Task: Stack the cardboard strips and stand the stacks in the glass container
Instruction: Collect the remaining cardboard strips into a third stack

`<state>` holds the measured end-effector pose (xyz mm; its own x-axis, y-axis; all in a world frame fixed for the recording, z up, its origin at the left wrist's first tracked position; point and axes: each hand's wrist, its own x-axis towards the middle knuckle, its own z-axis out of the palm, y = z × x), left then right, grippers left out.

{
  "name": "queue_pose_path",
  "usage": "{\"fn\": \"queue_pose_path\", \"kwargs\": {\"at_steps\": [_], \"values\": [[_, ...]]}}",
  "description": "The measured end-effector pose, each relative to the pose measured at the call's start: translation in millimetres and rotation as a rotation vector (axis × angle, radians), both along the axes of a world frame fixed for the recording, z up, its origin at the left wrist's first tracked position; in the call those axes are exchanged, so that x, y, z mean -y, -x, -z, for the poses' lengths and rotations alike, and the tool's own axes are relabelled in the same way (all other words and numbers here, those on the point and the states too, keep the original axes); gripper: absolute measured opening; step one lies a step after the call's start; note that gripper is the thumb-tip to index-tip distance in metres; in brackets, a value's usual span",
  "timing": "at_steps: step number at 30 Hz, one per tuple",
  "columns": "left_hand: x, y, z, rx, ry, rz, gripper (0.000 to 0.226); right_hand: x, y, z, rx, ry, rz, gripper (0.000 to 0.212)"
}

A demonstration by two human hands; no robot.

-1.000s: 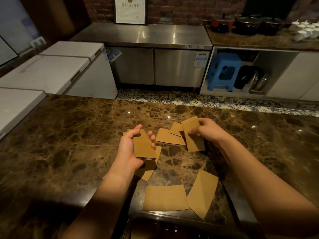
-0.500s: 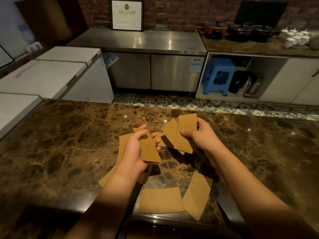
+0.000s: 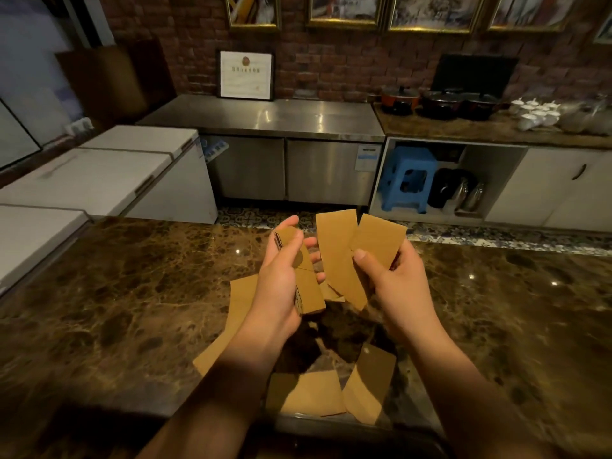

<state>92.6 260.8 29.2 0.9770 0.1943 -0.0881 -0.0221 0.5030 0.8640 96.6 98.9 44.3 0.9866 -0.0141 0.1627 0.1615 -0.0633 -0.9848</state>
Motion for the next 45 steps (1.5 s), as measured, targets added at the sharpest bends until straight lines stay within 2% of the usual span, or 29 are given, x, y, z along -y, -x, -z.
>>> {"fn": "queue_pose_path", "kwargs": {"at_steps": [3, 6, 9, 11, 12, 16, 20, 23, 26, 29, 31, 32, 34, 37, 39, 42, 45], "values": [[4.0, 3.4, -4.8, 0.013, -0.004, 0.019, 0.025, -5.5, 12.3, -3.8, 0.074, 0.009, -0.018, 0.021], [6.5, 5.4, -5.3, -0.021, 0.033, 0.010, 0.025, -10.6, 18.9, -5.9, 0.057, -0.007, -0.114, 0.012], [6.4, 10.5, -5.2, -0.084, 0.161, 0.056, 0.051, -10.6, 20.9, -9.0, -0.063, -0.064, -0.192, 0.008], [5.7, 14.6, -4.6, -0.138, 0.222, 0.121, 0.067, -8.9, 21.8, -8.6, -0.164, -0.113, -0.248, 0.018], [4.7, 16.4, -3.8, -0.158, 0.241, 0.142, 0.067, -7.6, 21.9, -8.2, -0.206, -0.149, -0.265, 0.021], [-2.9, 20.0, -3.4, -0.127, 0.301, 0.229, 0.041, 2.8, 17.0, -11.6, -0.330, -0.335, -0.223, 0.021], [-4.4, 21.4, -6.8, 0.012, 0.323, 0.256, 0.035, 12.2, 13.2, -12.6, -0.344, -0.277, -0.273, 0.029], [-4.5, 21.2, -6.6, 0.042, 0.234, 0.262, 0.038, 12.7, 11.4, -11.6, -0.334, -0.219, -0.279, 0.021], [-0.4, 19.6, -4.0, -0.059, 0.183, 0.273, 0.031, 6.4, 11.8, -8.4, -0.282, -0.101, -0.290, 0.015], [4.2, 18.5, 0.5, -0.101, 0.233, 0.302, 0.038, -3.9, 14.8, -1.8, -0.206, -0.016, -0.268, 0.010], [5.4, 20.2, 5.5, -0.113, 0.241, 0.294, 0.042, -10.8, 17.3, 4.4, -0.111, 0.140, -0.208, 0.005], [6.0, 21.3, 9.6, -0.126, 0.228, 0.282, 0.040, -13.9, 18.2, 9.7, -0.071, 0.254, -0.180, 0.010], [6.0, 23.0, 15.2, -0.156, 0.225, 0.267, 0.031, -20.0, 18.0, 21.5, -0.065, 0.407, -0.172, 0.035], [-1.2, 23.2, 22.4, -0.186, 0.286, 0.237, 0.035, -12.3, 7.5, 28.4, -0.227, 0.426, -0.198, 0.078], [-13.9, 22.5, 26.3, -0.195, 0.310, 0.184, 0.032, 6.4, -5.0, 32.9, -0.303, 0.499, -0.229, 0.093], [-37.2, 22.8, 35.8, -0.208, 0.354, 0.147, 0.032, 34.2, -11.9, 53.6, -0.409, 0.921, -0.371, 0.095], [-54.1, 21.2, 47.5, -0.200, 0.385, 0.097, 0.027, 36.7, -5.1, 84.3, -0.527, 1.407, -0.473, 0.111]]}}
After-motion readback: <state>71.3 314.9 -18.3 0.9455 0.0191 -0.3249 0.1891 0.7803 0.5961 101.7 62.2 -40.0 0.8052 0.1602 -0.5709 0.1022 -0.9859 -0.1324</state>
